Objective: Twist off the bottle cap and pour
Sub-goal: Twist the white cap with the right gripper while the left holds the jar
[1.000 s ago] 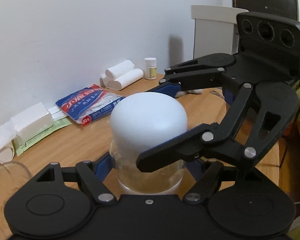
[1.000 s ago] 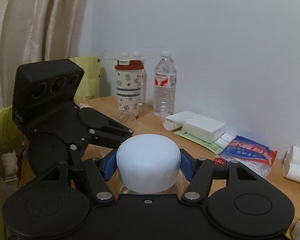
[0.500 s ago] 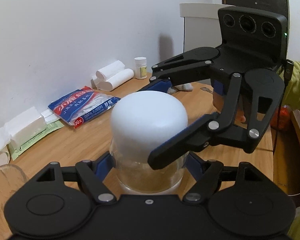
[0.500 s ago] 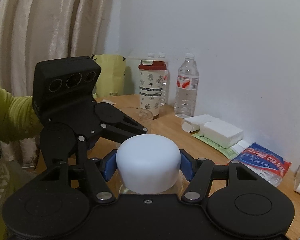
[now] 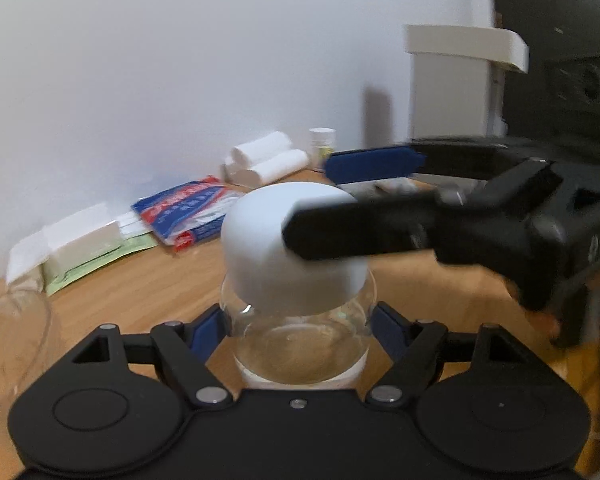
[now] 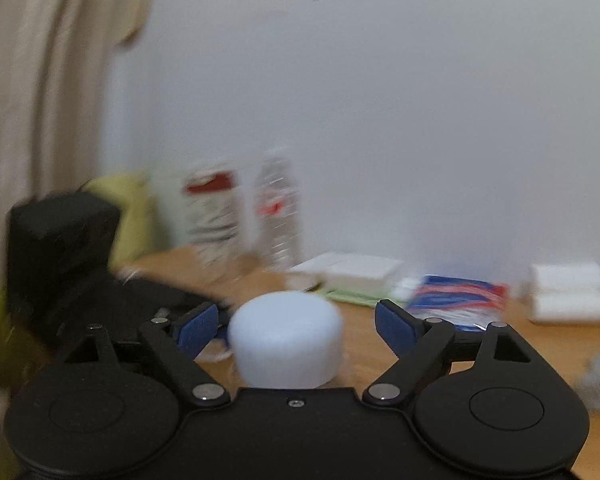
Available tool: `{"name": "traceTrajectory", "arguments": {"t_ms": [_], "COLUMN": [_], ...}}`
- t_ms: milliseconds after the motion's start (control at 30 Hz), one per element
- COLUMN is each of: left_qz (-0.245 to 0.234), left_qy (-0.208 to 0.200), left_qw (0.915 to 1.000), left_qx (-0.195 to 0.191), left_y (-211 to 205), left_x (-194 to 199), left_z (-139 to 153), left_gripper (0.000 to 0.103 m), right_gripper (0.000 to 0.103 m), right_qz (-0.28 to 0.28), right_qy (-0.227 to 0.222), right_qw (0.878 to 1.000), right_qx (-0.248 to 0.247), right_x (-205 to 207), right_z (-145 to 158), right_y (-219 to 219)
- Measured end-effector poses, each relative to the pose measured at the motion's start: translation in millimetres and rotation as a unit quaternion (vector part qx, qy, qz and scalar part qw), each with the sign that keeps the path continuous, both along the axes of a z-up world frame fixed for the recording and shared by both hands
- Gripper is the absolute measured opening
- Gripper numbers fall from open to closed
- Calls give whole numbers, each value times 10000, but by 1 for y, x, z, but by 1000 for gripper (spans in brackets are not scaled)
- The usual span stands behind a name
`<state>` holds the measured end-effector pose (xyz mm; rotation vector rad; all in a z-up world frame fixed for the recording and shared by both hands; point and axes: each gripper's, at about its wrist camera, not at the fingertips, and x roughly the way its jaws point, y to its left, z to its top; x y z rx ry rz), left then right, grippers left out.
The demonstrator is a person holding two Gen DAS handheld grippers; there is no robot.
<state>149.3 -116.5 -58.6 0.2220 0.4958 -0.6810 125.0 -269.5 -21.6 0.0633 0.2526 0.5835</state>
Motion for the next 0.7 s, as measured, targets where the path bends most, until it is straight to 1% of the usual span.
{"name": "traceTrajectory", "arguments": {"t_ms": [67,133,233,333,433,500,567,600,633,700], "left_qz": [137,251,343,454,476,492,500,512,506,460], "left_qy": [-57,-62,-132,-151,-142,-119,-132,-136,-135,-145], "left_qw": [9999,9997,9993,9988,9988,9987,9986,9986,9986,9988], "left_qx": [-10,-29,-50,-49,-54,-72,-52,-34,-23,13], "left_y": [-2,-3,-5,-7,-7,-6,-7,-7,-7,-8], "left_x": [-3,-4,-7,-6,-6,-6,-6,-6,-6,-6], "left_z": [0,0,-1,-2,-2,-2,-3,-2,-2,-1], "left_gripper": [79,79,79,79,79,79,79,79,79,79], "right_gripper": [90,89,88,86,85,83,75,72,69,69], "right_qz": [-324,-204,-184,-133,-167,-174,-176,-214,-220,-144], "right_qy": [58,36,6,91,154,281,341,375,377,355], "right_qw": [9994,9998,9995,9988,9980,9981,9979,9973,9974,9977], "right_qx": [59,-9,-256,-468,-591,-514,-515,-597,-567,-563], "right_x": [-4,-6,-7,-1,3,4,6,8,9,11], "right_z": [0,1,4,5,4,4,4,3,3,2], "right_y": [5,11,23,30,33,32,31,31,30,28]}}
